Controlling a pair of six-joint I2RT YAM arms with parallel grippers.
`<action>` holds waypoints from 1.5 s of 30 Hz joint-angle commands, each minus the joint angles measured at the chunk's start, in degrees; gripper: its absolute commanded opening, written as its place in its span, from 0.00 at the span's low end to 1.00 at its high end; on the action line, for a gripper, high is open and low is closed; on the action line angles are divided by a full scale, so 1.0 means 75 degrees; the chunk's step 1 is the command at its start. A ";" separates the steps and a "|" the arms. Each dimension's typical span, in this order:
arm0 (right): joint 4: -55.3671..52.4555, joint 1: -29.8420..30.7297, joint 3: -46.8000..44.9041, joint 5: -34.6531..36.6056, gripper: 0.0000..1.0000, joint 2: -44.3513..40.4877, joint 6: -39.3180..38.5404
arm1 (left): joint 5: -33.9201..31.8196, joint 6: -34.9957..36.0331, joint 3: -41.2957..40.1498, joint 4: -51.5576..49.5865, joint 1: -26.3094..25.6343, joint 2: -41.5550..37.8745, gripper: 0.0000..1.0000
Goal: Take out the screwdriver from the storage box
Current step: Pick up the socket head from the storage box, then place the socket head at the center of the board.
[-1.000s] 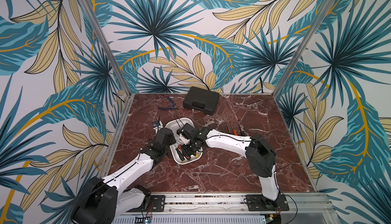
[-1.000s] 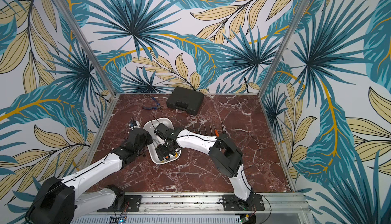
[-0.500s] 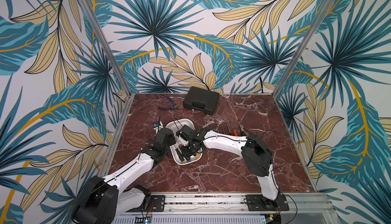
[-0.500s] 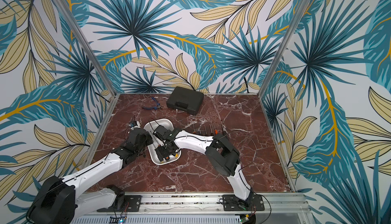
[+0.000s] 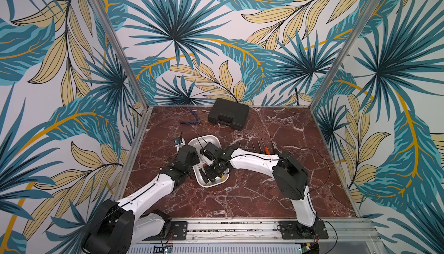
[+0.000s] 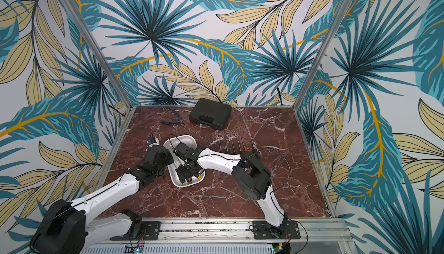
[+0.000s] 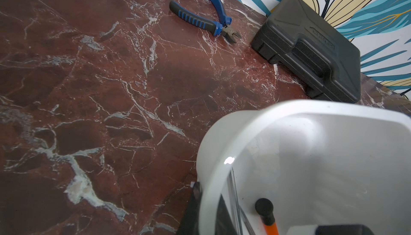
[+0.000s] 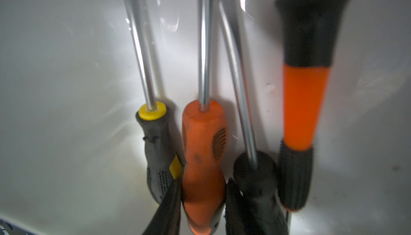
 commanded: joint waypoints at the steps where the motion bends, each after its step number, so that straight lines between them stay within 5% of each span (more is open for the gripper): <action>1: -0.0275 0.0023 -0.0043 0.0282 0.25 0.0432 0.0195 | 0.0122 -0.0334 0.0080 0.0717 0.0037 -0.0142 0.00; 8: -0.0106 0.0022 -0.0197 0.0146 0.14 0.0171 0.0217 | 0.0075 -0.0318 0.0068 0.0713 0.0039 -0.0166 0.00; 30: -0.0030 -0.0262 -0.0669 -0.0756 0.12 -0.1679 0.0101 | -0.0039 -0.0347 -0.0107 0.0883 0.0045 -0.0177 0.00; 45: 0.0056 -0.1622 -0.1805 -0.1127 0.13 -0.3173 0.0401 | -0.0112 -0.0313 -0.0229 0.1037 0.0046 -0.0177 0.00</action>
